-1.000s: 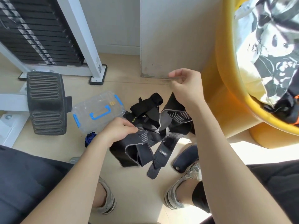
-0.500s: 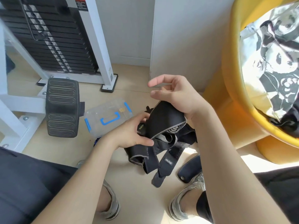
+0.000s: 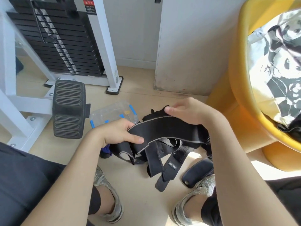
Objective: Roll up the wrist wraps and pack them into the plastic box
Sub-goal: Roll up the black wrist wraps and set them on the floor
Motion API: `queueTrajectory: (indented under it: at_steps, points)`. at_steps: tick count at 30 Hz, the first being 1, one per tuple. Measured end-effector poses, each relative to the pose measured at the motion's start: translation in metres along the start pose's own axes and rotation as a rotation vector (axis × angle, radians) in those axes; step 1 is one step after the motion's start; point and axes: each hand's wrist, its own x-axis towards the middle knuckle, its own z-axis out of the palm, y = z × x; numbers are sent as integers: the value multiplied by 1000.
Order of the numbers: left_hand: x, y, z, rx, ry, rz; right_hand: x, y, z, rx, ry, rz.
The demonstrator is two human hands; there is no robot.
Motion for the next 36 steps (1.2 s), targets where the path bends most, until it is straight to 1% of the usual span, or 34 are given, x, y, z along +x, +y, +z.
queueTrajectory:
  at_steps: [2, 4, 6, 7, 8, 10, 14, 16, 18, 19, 21, 22, 25, 27, 29, 30, 31, 33, 36]
  points:
    - [-8, 8, -3, -125, -50, 76, -5, -7, 5, -67, -241, -20]
    - [-16, 15, -9, -212, -108, 132, -3, -11, 13, -59, -412, -73]
    - [-25, 21, -15, -259, -151, 154, -1, -19, 21, 12, -542, -133]
    - [-29, 24, -18, -267, -149, 155, 0, -23, 25, 51, -584, -164]
    - [-31, 26, -21, -270, -136, 156, 1, -29, 29, 65, -590, -210]
    - [-34, 29, -22, -285, -119, 181, -1, -41, 36, 93, -550, -316]
    - [-33, 28, -21, -340, -82, 226, -5, -52, 44, 344, -519, -459]
    - [-32, 24, -24, -326, -43, 229, -6, -52, 43, 401, -521, -490]
    - [-30, 20, -27, -305, -1, 236, -7, -54, 41, 493, -528, -464]
    - [-29, 19, -27, -281, 17, 241, -7, -56, 40, 521, -490, -439]
    - [-28, 18, -27, -227, 32, 263, -9, -62, 38, 445, -347, -437]
    - [-27, 17, -27, -219, 34, 271, -9, -65, 38, 401, -315, -443]
    - [-26, 14, -32, -236, 58, 264, -13, -72, 32, 312, -336, -434]
    - [-26, 12, -35, -226, 118, 227, -13, -71, 26, 251, -244, -412]
    - [-26, 11, -36, -216, 198, 170, -12, -67, 18, 259, -130, -357]
    - [-26, 10, -37, -212, 217, 151, -12, -64, 14, 272, -101, -328]
    - [-25, 9, -38, -203, 216, 137, -11, -62, 11, 271, -89, -311]
    - [-24, 7, -39, -159, 198, 98, -12, -61, 7, 187, -68, -316]
    - [-23, 5, -40, -115, 192, 65, -11, -62, 8, 92, 41, -339]
